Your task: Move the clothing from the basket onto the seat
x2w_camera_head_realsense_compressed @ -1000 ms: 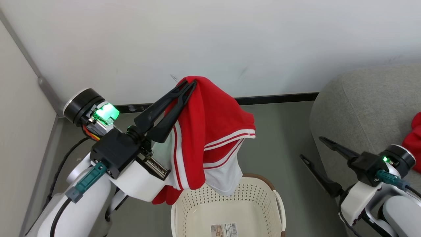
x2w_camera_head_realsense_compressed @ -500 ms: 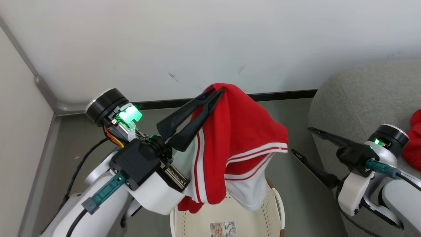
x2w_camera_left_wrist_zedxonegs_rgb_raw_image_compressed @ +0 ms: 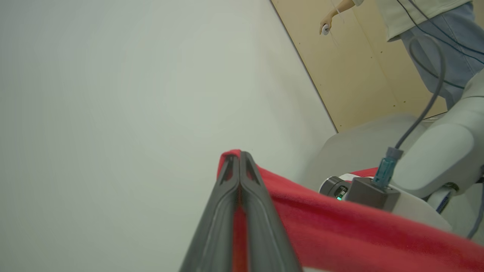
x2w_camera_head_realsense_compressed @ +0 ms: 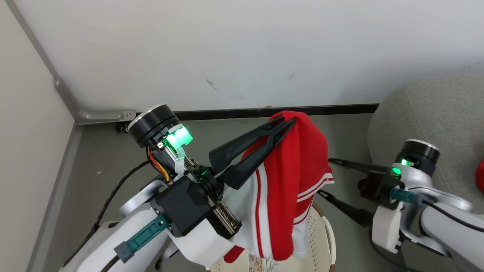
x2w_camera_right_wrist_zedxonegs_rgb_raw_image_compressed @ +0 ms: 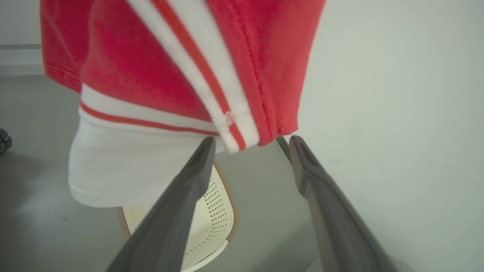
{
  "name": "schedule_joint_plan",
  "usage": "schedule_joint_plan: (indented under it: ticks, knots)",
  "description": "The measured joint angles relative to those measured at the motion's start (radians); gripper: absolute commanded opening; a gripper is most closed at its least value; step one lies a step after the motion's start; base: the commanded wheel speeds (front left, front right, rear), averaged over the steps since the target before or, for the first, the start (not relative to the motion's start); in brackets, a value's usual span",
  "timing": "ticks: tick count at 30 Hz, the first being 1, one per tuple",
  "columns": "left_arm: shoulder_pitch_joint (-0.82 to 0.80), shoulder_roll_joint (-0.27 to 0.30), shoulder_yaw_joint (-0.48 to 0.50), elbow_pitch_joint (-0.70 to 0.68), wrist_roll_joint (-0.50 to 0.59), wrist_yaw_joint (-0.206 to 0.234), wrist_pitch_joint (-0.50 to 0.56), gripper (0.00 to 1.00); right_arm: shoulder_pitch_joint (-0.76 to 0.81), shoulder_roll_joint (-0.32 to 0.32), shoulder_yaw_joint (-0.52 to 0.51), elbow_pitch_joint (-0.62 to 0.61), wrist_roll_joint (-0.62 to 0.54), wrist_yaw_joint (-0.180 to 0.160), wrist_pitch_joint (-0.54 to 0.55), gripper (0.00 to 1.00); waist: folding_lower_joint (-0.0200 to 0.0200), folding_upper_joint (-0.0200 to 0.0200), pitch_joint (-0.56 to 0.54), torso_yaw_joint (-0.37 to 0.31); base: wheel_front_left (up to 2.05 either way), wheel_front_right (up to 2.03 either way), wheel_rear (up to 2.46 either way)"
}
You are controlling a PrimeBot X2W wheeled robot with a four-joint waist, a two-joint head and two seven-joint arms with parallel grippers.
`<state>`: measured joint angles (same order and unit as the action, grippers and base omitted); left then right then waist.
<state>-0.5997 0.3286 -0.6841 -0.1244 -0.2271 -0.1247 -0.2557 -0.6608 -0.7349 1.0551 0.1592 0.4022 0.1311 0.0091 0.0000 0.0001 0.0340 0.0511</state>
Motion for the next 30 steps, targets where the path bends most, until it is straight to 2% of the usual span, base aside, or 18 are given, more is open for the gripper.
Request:
schedule_joint_plan:
  ticks: [5, 11, 18, 20, 23, 24, 25, 26, 30]
  knots:
    - [-0.011, -0.003, -0.021, -0.003, -0.008, 0.000, 0.000, 0.00, -0.071, -0.005, 0.103, -0.021, 0.018, 0.000, 0.010, 1.00, 0.0000, 0.0000, 0.007, 0.014, 0.00, 0.00, 0.00]
    - [-0.023, -0.004, -0.022, -0.003, -0.011, 0.000, 0.000, 0.00, -0.165, -0.015, 0.140, -0.034, 0.035, 0.000, 0.002, 1.00, 0.0000, 0.0000, 0.017, 0.024, 0.00, 0.00, 0.00]
    - [-0.029, -0.005, -0.023, -0.003, -0.017, 0.000, 0.000, 0.00, -0.230, -0.008, 0.199, -0.032, 0.007, 0.000, -0.069, 1.00, 0.0000, 0.0000, 0.030, 0.023, 0.00, 0.00, 0.00]
    - [-0.037, -0.005, -0.024, -0.003, -0.017, 0.000, 0.000, 0.00, -0.244, 0.001, 0.206, -0.026, 0.000, 0.000, -0.091, 0.48, 0.0000, 0.0000, 0.033, 0.022, 0.00, 0.00, 0.00]
    - [-0.042, -0.005, -0.025, -0.003, -0.017, 0.000, 0.000, 0.00, -0.248, 0.012, 0.206, -0.008, 0.000, 0.000, -0.118, 0.27, 0.0000, 0.0000, 0.038, 0.020, 0.00, 0.00, 0.00]
    - [-0.042, -0.005, -0.026, -0.003, -0.017, 0.000, 0.000, 0.00, -0.248, 0.014, 0.206, 0.002, 0.000, 0.000, -0.125, 0.18, 0.0000, 0.0000, 0.040, 0.019, 0.00, 0.00, 0.00]
    - [-0.042, -0.005, -0.027, -0.003, -0.017, 0.000, 0.000, 0.00, -0.248, 0.016, 0.207, 0.010, 0.000, 0.000, -0.133, 0.03, 0.0000, 0.0000, 0.042, 0.019, 0.00, 0.00, 0.00]
    - [-0.042, -0.005, -0.027, -0.003, -0.017, 0.000, 0.000, 0.00, -0.248, 0.017, 0.207, 0.016, 0.000, 0.000, -0.139, 0.00, 0.0000, -0.0001, 0.043, 0.018, 0.00, 0.00, 0.00]
    - [-0.042, -0.002, -0.024, 0.002, -0.018, 0.000, 0.000, 0.00, -0.260, 0.025, 0.205, 0.038, 0.000, 0.000, -0.185, 0.00, 0.0000, -0.0001, 0.049, 0.014, 0.00, 0.00, 0.00]
